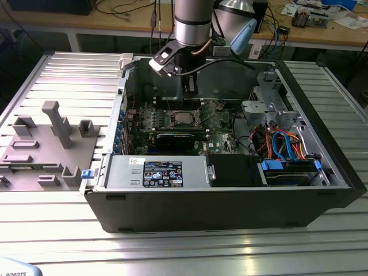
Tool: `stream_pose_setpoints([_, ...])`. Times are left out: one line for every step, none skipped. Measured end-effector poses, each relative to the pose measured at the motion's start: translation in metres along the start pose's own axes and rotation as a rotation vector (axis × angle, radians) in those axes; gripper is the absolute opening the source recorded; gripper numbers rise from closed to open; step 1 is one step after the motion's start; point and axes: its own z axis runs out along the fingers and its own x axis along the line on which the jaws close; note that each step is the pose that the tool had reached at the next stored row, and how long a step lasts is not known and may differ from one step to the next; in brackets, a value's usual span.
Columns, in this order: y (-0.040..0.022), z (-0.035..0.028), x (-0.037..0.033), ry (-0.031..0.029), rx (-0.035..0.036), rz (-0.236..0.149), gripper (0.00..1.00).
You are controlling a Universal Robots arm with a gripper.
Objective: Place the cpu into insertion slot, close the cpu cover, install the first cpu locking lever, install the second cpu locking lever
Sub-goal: 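Place the cpu into insertion slot, then close the cpu cover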
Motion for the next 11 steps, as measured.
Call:
stream_pose_setpoints([0.0001,-0.0022,-0.0001,0.0001,-0.0001,0.0,0.11])
stream_pose_setpoints([0.0001,-0.0047,-0.0001,0.0001,-0.0001,0.0,0.11])
stream_pose_setpoints([0.0001,-0.0057,-0.0002,-0.0001,0.0,0.0,0.11])
stream_pose_setpoints([0.0001,-0.0062,-0.0002,0.0,-0.0001,0.0,0.11])
stream_pose_setpoints([0.0001,-0.0062,-0.0001,0.0003,-0.0002,0.0,0.11])
stream_pose_setpoints([0.0001,-0.0063,-0.0002,0.0002,-0.0002,0.0,0.11])
stream_pose_setpoints([0.0001,-0.0063,-0.0002,0.0002,-0.0001,0.0,0.11])
stream_pose_setpoints([0.0001,-0.0064,-0.0002,0.0,0.0,0.0,0.11])
stream_pose_setpoints([0.0001,-0.0064,-0.0002,0.0,0.0,0.0,0.11])
stream_pose_setpoints([0.0001,-0.0064,-0.0002,0.0,-0.0001,0.0,0.11])
stream_pose_setpoints([0.0001,-0.0064,-0.0002,0.0,0.0,0.0,0.11])
